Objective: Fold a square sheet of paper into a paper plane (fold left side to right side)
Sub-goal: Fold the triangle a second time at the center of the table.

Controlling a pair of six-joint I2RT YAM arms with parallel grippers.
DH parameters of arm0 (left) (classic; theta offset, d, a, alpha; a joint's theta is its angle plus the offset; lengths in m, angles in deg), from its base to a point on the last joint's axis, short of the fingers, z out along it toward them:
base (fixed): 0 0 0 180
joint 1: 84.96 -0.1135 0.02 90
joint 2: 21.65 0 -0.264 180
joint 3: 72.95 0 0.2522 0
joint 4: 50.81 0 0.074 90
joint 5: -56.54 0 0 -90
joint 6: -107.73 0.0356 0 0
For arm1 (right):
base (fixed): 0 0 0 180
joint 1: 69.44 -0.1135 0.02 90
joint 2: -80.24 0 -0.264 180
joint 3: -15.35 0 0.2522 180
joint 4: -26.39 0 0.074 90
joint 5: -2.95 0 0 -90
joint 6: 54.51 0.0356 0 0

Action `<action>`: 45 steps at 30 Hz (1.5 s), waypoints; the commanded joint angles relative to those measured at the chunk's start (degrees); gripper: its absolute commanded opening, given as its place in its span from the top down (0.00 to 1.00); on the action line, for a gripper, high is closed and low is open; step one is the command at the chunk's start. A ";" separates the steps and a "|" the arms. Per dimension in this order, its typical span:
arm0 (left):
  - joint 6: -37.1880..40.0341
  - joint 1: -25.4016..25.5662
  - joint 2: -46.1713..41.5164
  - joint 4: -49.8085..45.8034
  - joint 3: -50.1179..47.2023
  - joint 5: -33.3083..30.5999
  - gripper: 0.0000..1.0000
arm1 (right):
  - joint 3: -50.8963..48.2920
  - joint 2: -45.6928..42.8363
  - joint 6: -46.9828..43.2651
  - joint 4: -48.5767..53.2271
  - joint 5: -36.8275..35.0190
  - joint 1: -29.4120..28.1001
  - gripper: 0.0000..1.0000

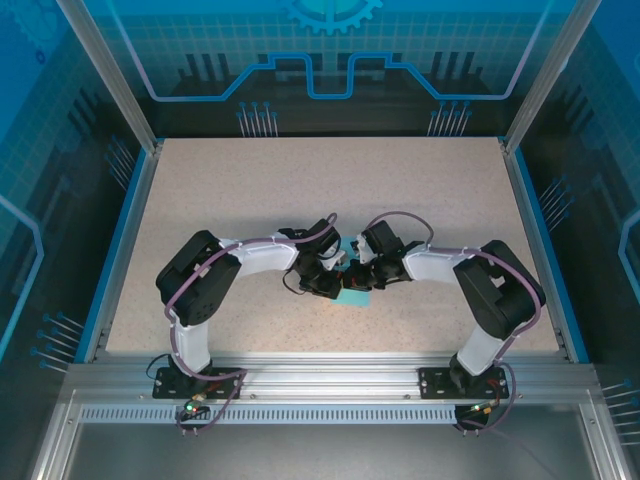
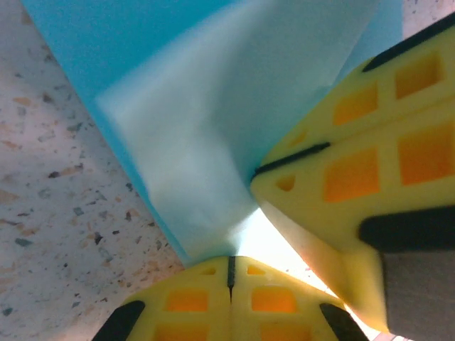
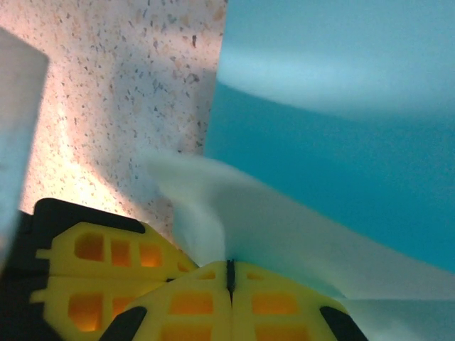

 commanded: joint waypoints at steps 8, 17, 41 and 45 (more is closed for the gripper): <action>1.39 0.57 3.25 -3.89 0.09 -4.02 0.98 | 1.25 1.21 -4.27 7.52 -4.62 0.02 1.00; 1.28 0.57 3.07 -3.96 -0.76 -3.99 0.98 | 2.41 2.46 -6.91 9.96 -6.09 3.05 1.00; 1.45 0.53 3.07 -3.65 -1.92 -4.08 0.98 | 7.33 4.88 -14.61 14.91 -5.97 13.80 1.00; 1.48 0.59 3.07 -3.54 -2.06 -3.99 0.98 | 7.92 5.49 -15.90 15.43 -5.92 15.60 1.00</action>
